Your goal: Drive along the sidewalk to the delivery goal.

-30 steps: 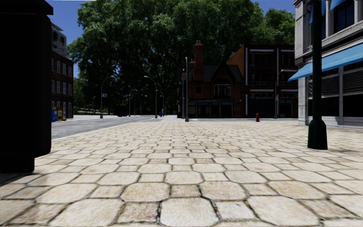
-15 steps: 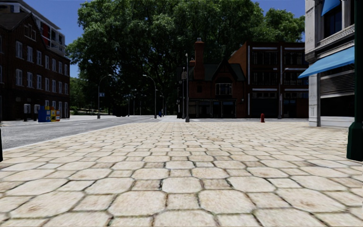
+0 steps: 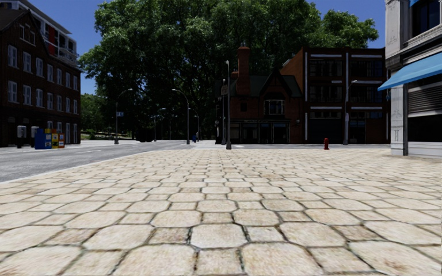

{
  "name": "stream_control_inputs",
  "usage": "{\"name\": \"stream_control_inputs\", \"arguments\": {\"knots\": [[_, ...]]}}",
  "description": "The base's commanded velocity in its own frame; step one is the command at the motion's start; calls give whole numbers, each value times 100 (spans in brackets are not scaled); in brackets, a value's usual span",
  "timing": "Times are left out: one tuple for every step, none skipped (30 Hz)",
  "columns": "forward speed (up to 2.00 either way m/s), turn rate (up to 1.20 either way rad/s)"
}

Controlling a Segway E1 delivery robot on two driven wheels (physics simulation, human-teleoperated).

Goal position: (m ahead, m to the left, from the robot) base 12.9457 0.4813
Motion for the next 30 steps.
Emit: {"name": "stream_control_inputs", "arguments": {"knots": [[200, 0], [200, 0], [200, 0], [200, 0], [200, 0], [200, 0], [200, 0], [200, 0], [200, 0], [200, 0], [200, 0], [200, 0], [200, 0], [200, 0], [200, 0], [200, 0], [200, 0], [200, 0], [200, 0], [200, 0], [200, 0], [200, 0], [200, 0], [200, 0], [200, 0], [200, 0], [200, 0], [200, 0], [200, 0], [200, 0]]}}
